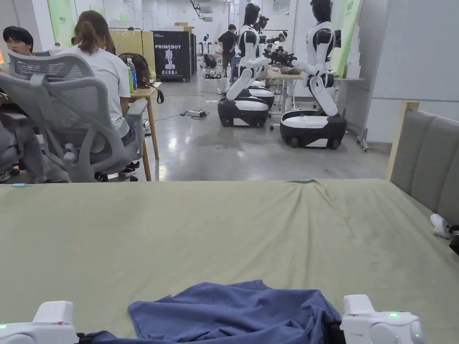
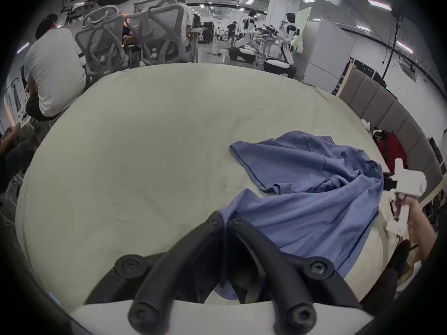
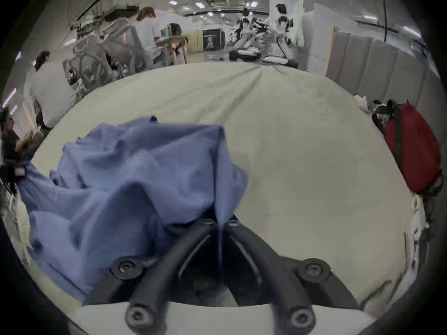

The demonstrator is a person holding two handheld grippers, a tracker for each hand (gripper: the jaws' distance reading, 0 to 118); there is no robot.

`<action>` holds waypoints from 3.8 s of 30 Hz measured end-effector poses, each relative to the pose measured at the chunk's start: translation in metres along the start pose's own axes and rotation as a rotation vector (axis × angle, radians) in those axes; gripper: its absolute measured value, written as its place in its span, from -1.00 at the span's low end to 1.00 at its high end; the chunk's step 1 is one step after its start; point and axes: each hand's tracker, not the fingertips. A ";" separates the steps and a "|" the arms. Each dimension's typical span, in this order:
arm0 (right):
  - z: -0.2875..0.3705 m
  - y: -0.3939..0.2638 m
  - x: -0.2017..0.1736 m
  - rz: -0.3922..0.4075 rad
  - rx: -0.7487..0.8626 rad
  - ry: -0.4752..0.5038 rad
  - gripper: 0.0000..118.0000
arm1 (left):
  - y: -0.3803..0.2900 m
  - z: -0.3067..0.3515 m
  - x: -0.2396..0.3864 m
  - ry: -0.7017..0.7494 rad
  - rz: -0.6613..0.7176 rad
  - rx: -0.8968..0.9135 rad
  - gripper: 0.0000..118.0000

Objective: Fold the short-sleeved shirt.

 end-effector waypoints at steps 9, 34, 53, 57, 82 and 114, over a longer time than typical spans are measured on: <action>0.140 0.069 -0.037 0.166 0.278 -0.057 -0.99 | 0.053 0.052 0.005 0.204 -0.223 0.247 -1.00; 0.278 0.289 -0.038 0.164 0.681 -0.486 -0.99 | 0.293 0.177 -0.022 0.485 -0.178 0.676 -1.00; 0.120 0.215 -0.009 0.074 0.447 -0.446 -0.99 | 0.227 0.021 -0.018 0.437 -0.131 0.395 -1.00; 0.137 0.189 -0.011 0.094 0.428 -0.450 -0.99 | 0.201 0.039 -0.019 0.409 -0.140 0.375 -1.00; 0.189 -0.062 -0.073 0.005 0.345 -0.153 0.43 | -0.073 0.088 0.003 0.193 -0.037 0.394 0.74; 0.182 -0.064 -0.220 0.223 0.433 0.077 -1.00 | -0.048 0.075 -0.025 0.053 0.109 0.172 -0.86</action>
